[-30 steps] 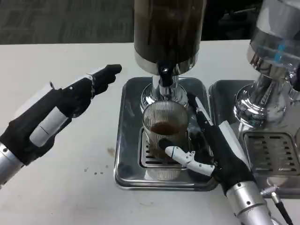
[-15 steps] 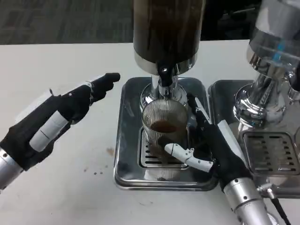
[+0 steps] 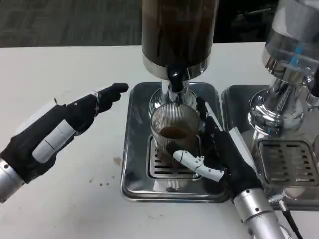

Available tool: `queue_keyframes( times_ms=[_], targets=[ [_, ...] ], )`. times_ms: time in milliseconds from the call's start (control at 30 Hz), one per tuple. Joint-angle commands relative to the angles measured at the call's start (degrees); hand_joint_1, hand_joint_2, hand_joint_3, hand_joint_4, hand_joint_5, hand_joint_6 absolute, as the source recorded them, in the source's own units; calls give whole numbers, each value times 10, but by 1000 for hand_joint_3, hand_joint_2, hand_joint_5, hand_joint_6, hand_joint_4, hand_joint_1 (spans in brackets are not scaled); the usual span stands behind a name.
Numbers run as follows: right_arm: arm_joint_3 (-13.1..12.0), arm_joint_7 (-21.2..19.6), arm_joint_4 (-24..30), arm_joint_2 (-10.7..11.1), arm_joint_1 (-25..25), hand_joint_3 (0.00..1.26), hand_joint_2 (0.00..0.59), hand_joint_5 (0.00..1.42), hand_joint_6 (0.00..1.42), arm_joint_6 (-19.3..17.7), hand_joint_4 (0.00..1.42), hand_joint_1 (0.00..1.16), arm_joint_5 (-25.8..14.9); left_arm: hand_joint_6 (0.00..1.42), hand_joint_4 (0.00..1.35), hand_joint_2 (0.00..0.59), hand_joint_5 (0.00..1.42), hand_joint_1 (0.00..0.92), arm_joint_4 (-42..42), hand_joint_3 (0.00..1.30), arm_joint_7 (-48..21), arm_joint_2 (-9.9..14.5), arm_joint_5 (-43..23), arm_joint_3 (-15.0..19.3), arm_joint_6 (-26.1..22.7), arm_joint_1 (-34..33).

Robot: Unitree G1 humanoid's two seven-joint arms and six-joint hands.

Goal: Grasp the cup under the faucet to collect the drink, then remove the cup.

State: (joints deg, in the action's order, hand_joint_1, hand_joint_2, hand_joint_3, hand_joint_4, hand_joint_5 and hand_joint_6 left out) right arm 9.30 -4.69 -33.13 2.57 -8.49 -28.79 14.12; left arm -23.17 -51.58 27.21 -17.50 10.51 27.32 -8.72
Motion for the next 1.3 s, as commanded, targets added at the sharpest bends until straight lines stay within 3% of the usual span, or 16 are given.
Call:
queue_keyframes(
  times_ms=[33, 267, 533, 1000, 1167, 1300],
  targets=[
    [-6, -13, -15, -3, -13, 0, 188, 0, 0, -27, 0, 623, -5, 16, 34, 105, 30, 0, -11, 152, 4, 10, 2, 1, -10, -1],
    [-1, -11, -16, 6, -17, 0, 185, 0, 0, -18, 0, 626, 8, 22, 46, 107, 41, 0, -19, 156, 6, 11, 2, 4, -13, -3],
    [8, -1, -5, 16, -15, 0, 173, 0, 24, 17, 0, 723, 21, 36, 52, 108, 42, 0, -26, 165, 6, 12, 3, 4, -18, -5],
    [18, 4, -16, 9, -27, 0, 169, 28, 126, 39, 0, 762, 24, 40, 68, 116, 57, 0, -34, 186, 11, 13, 5, 4, -20, -4],
    [22, -2, -21, 6, -32, 14, 166, 123, 187, 41, 19, 778, 28, 40, 78, 117, 65, 0, -37, 196, 12, 16, 5, 3, -20, -4],
    [25, -12, -24, 3, -32, 103, 173, 176, 245, 41, 103, 777, 34, 40, 78, 118, 66, 0, -41, 196, 13, 16, 6, 1, -19, -6]
  ],
)
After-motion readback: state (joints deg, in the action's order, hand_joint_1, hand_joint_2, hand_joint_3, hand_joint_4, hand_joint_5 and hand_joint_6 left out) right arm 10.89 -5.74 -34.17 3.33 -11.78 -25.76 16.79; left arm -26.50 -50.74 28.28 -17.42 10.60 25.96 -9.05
